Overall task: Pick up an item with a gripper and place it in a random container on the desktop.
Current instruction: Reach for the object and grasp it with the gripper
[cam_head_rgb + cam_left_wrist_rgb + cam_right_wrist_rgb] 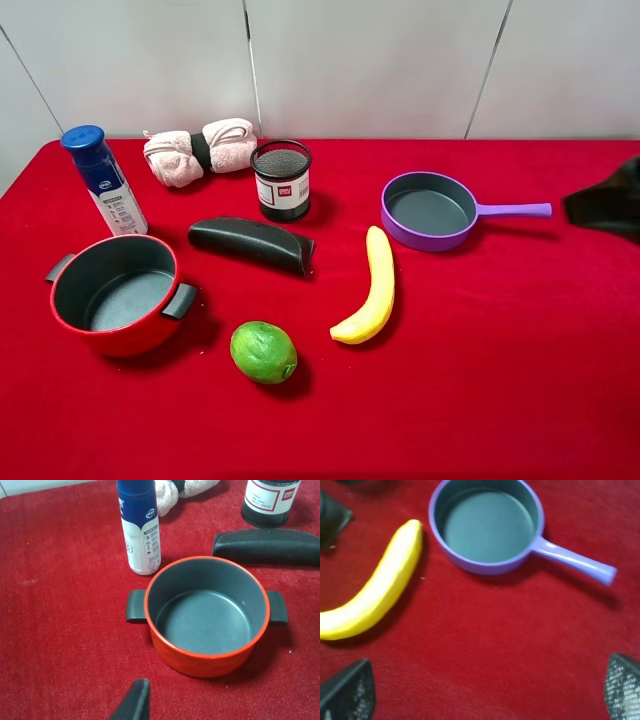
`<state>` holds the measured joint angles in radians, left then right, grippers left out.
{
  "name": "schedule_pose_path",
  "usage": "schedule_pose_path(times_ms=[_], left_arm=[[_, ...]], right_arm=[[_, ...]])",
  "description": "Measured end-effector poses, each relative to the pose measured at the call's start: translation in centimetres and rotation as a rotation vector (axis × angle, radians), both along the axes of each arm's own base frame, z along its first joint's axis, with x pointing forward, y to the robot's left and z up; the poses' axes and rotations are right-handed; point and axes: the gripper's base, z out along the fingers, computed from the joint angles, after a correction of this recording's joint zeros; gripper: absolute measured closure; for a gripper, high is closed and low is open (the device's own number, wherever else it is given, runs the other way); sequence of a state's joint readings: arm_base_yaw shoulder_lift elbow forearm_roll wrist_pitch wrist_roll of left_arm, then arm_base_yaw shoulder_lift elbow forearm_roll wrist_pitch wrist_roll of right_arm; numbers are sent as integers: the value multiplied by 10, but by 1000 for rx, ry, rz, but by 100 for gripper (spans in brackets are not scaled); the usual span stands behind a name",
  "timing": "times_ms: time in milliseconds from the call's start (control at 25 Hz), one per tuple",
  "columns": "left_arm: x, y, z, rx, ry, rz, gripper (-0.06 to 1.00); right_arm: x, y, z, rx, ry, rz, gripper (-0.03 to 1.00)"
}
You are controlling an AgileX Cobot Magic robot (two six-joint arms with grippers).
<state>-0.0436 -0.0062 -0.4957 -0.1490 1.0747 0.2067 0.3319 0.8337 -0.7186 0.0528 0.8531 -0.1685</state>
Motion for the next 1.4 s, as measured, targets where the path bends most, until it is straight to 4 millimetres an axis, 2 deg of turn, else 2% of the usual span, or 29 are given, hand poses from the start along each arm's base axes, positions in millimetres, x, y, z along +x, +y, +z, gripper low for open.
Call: schedule_pose_path(times_ms=[360,880,1240,1400], left_arm=[[0,0,0,0,0,0,-4],[0,0,0,0,0,0,-4],[0,0,0,0,0,0,-4],[0,0,0,0,0,0,-4]], right_arm=[[16,41,-19,-8,51,170,27],[7,105,-38,55,82,360,27],[4,140,-62,65,133,432,27],[2,160,-66,72,157,468,27]])
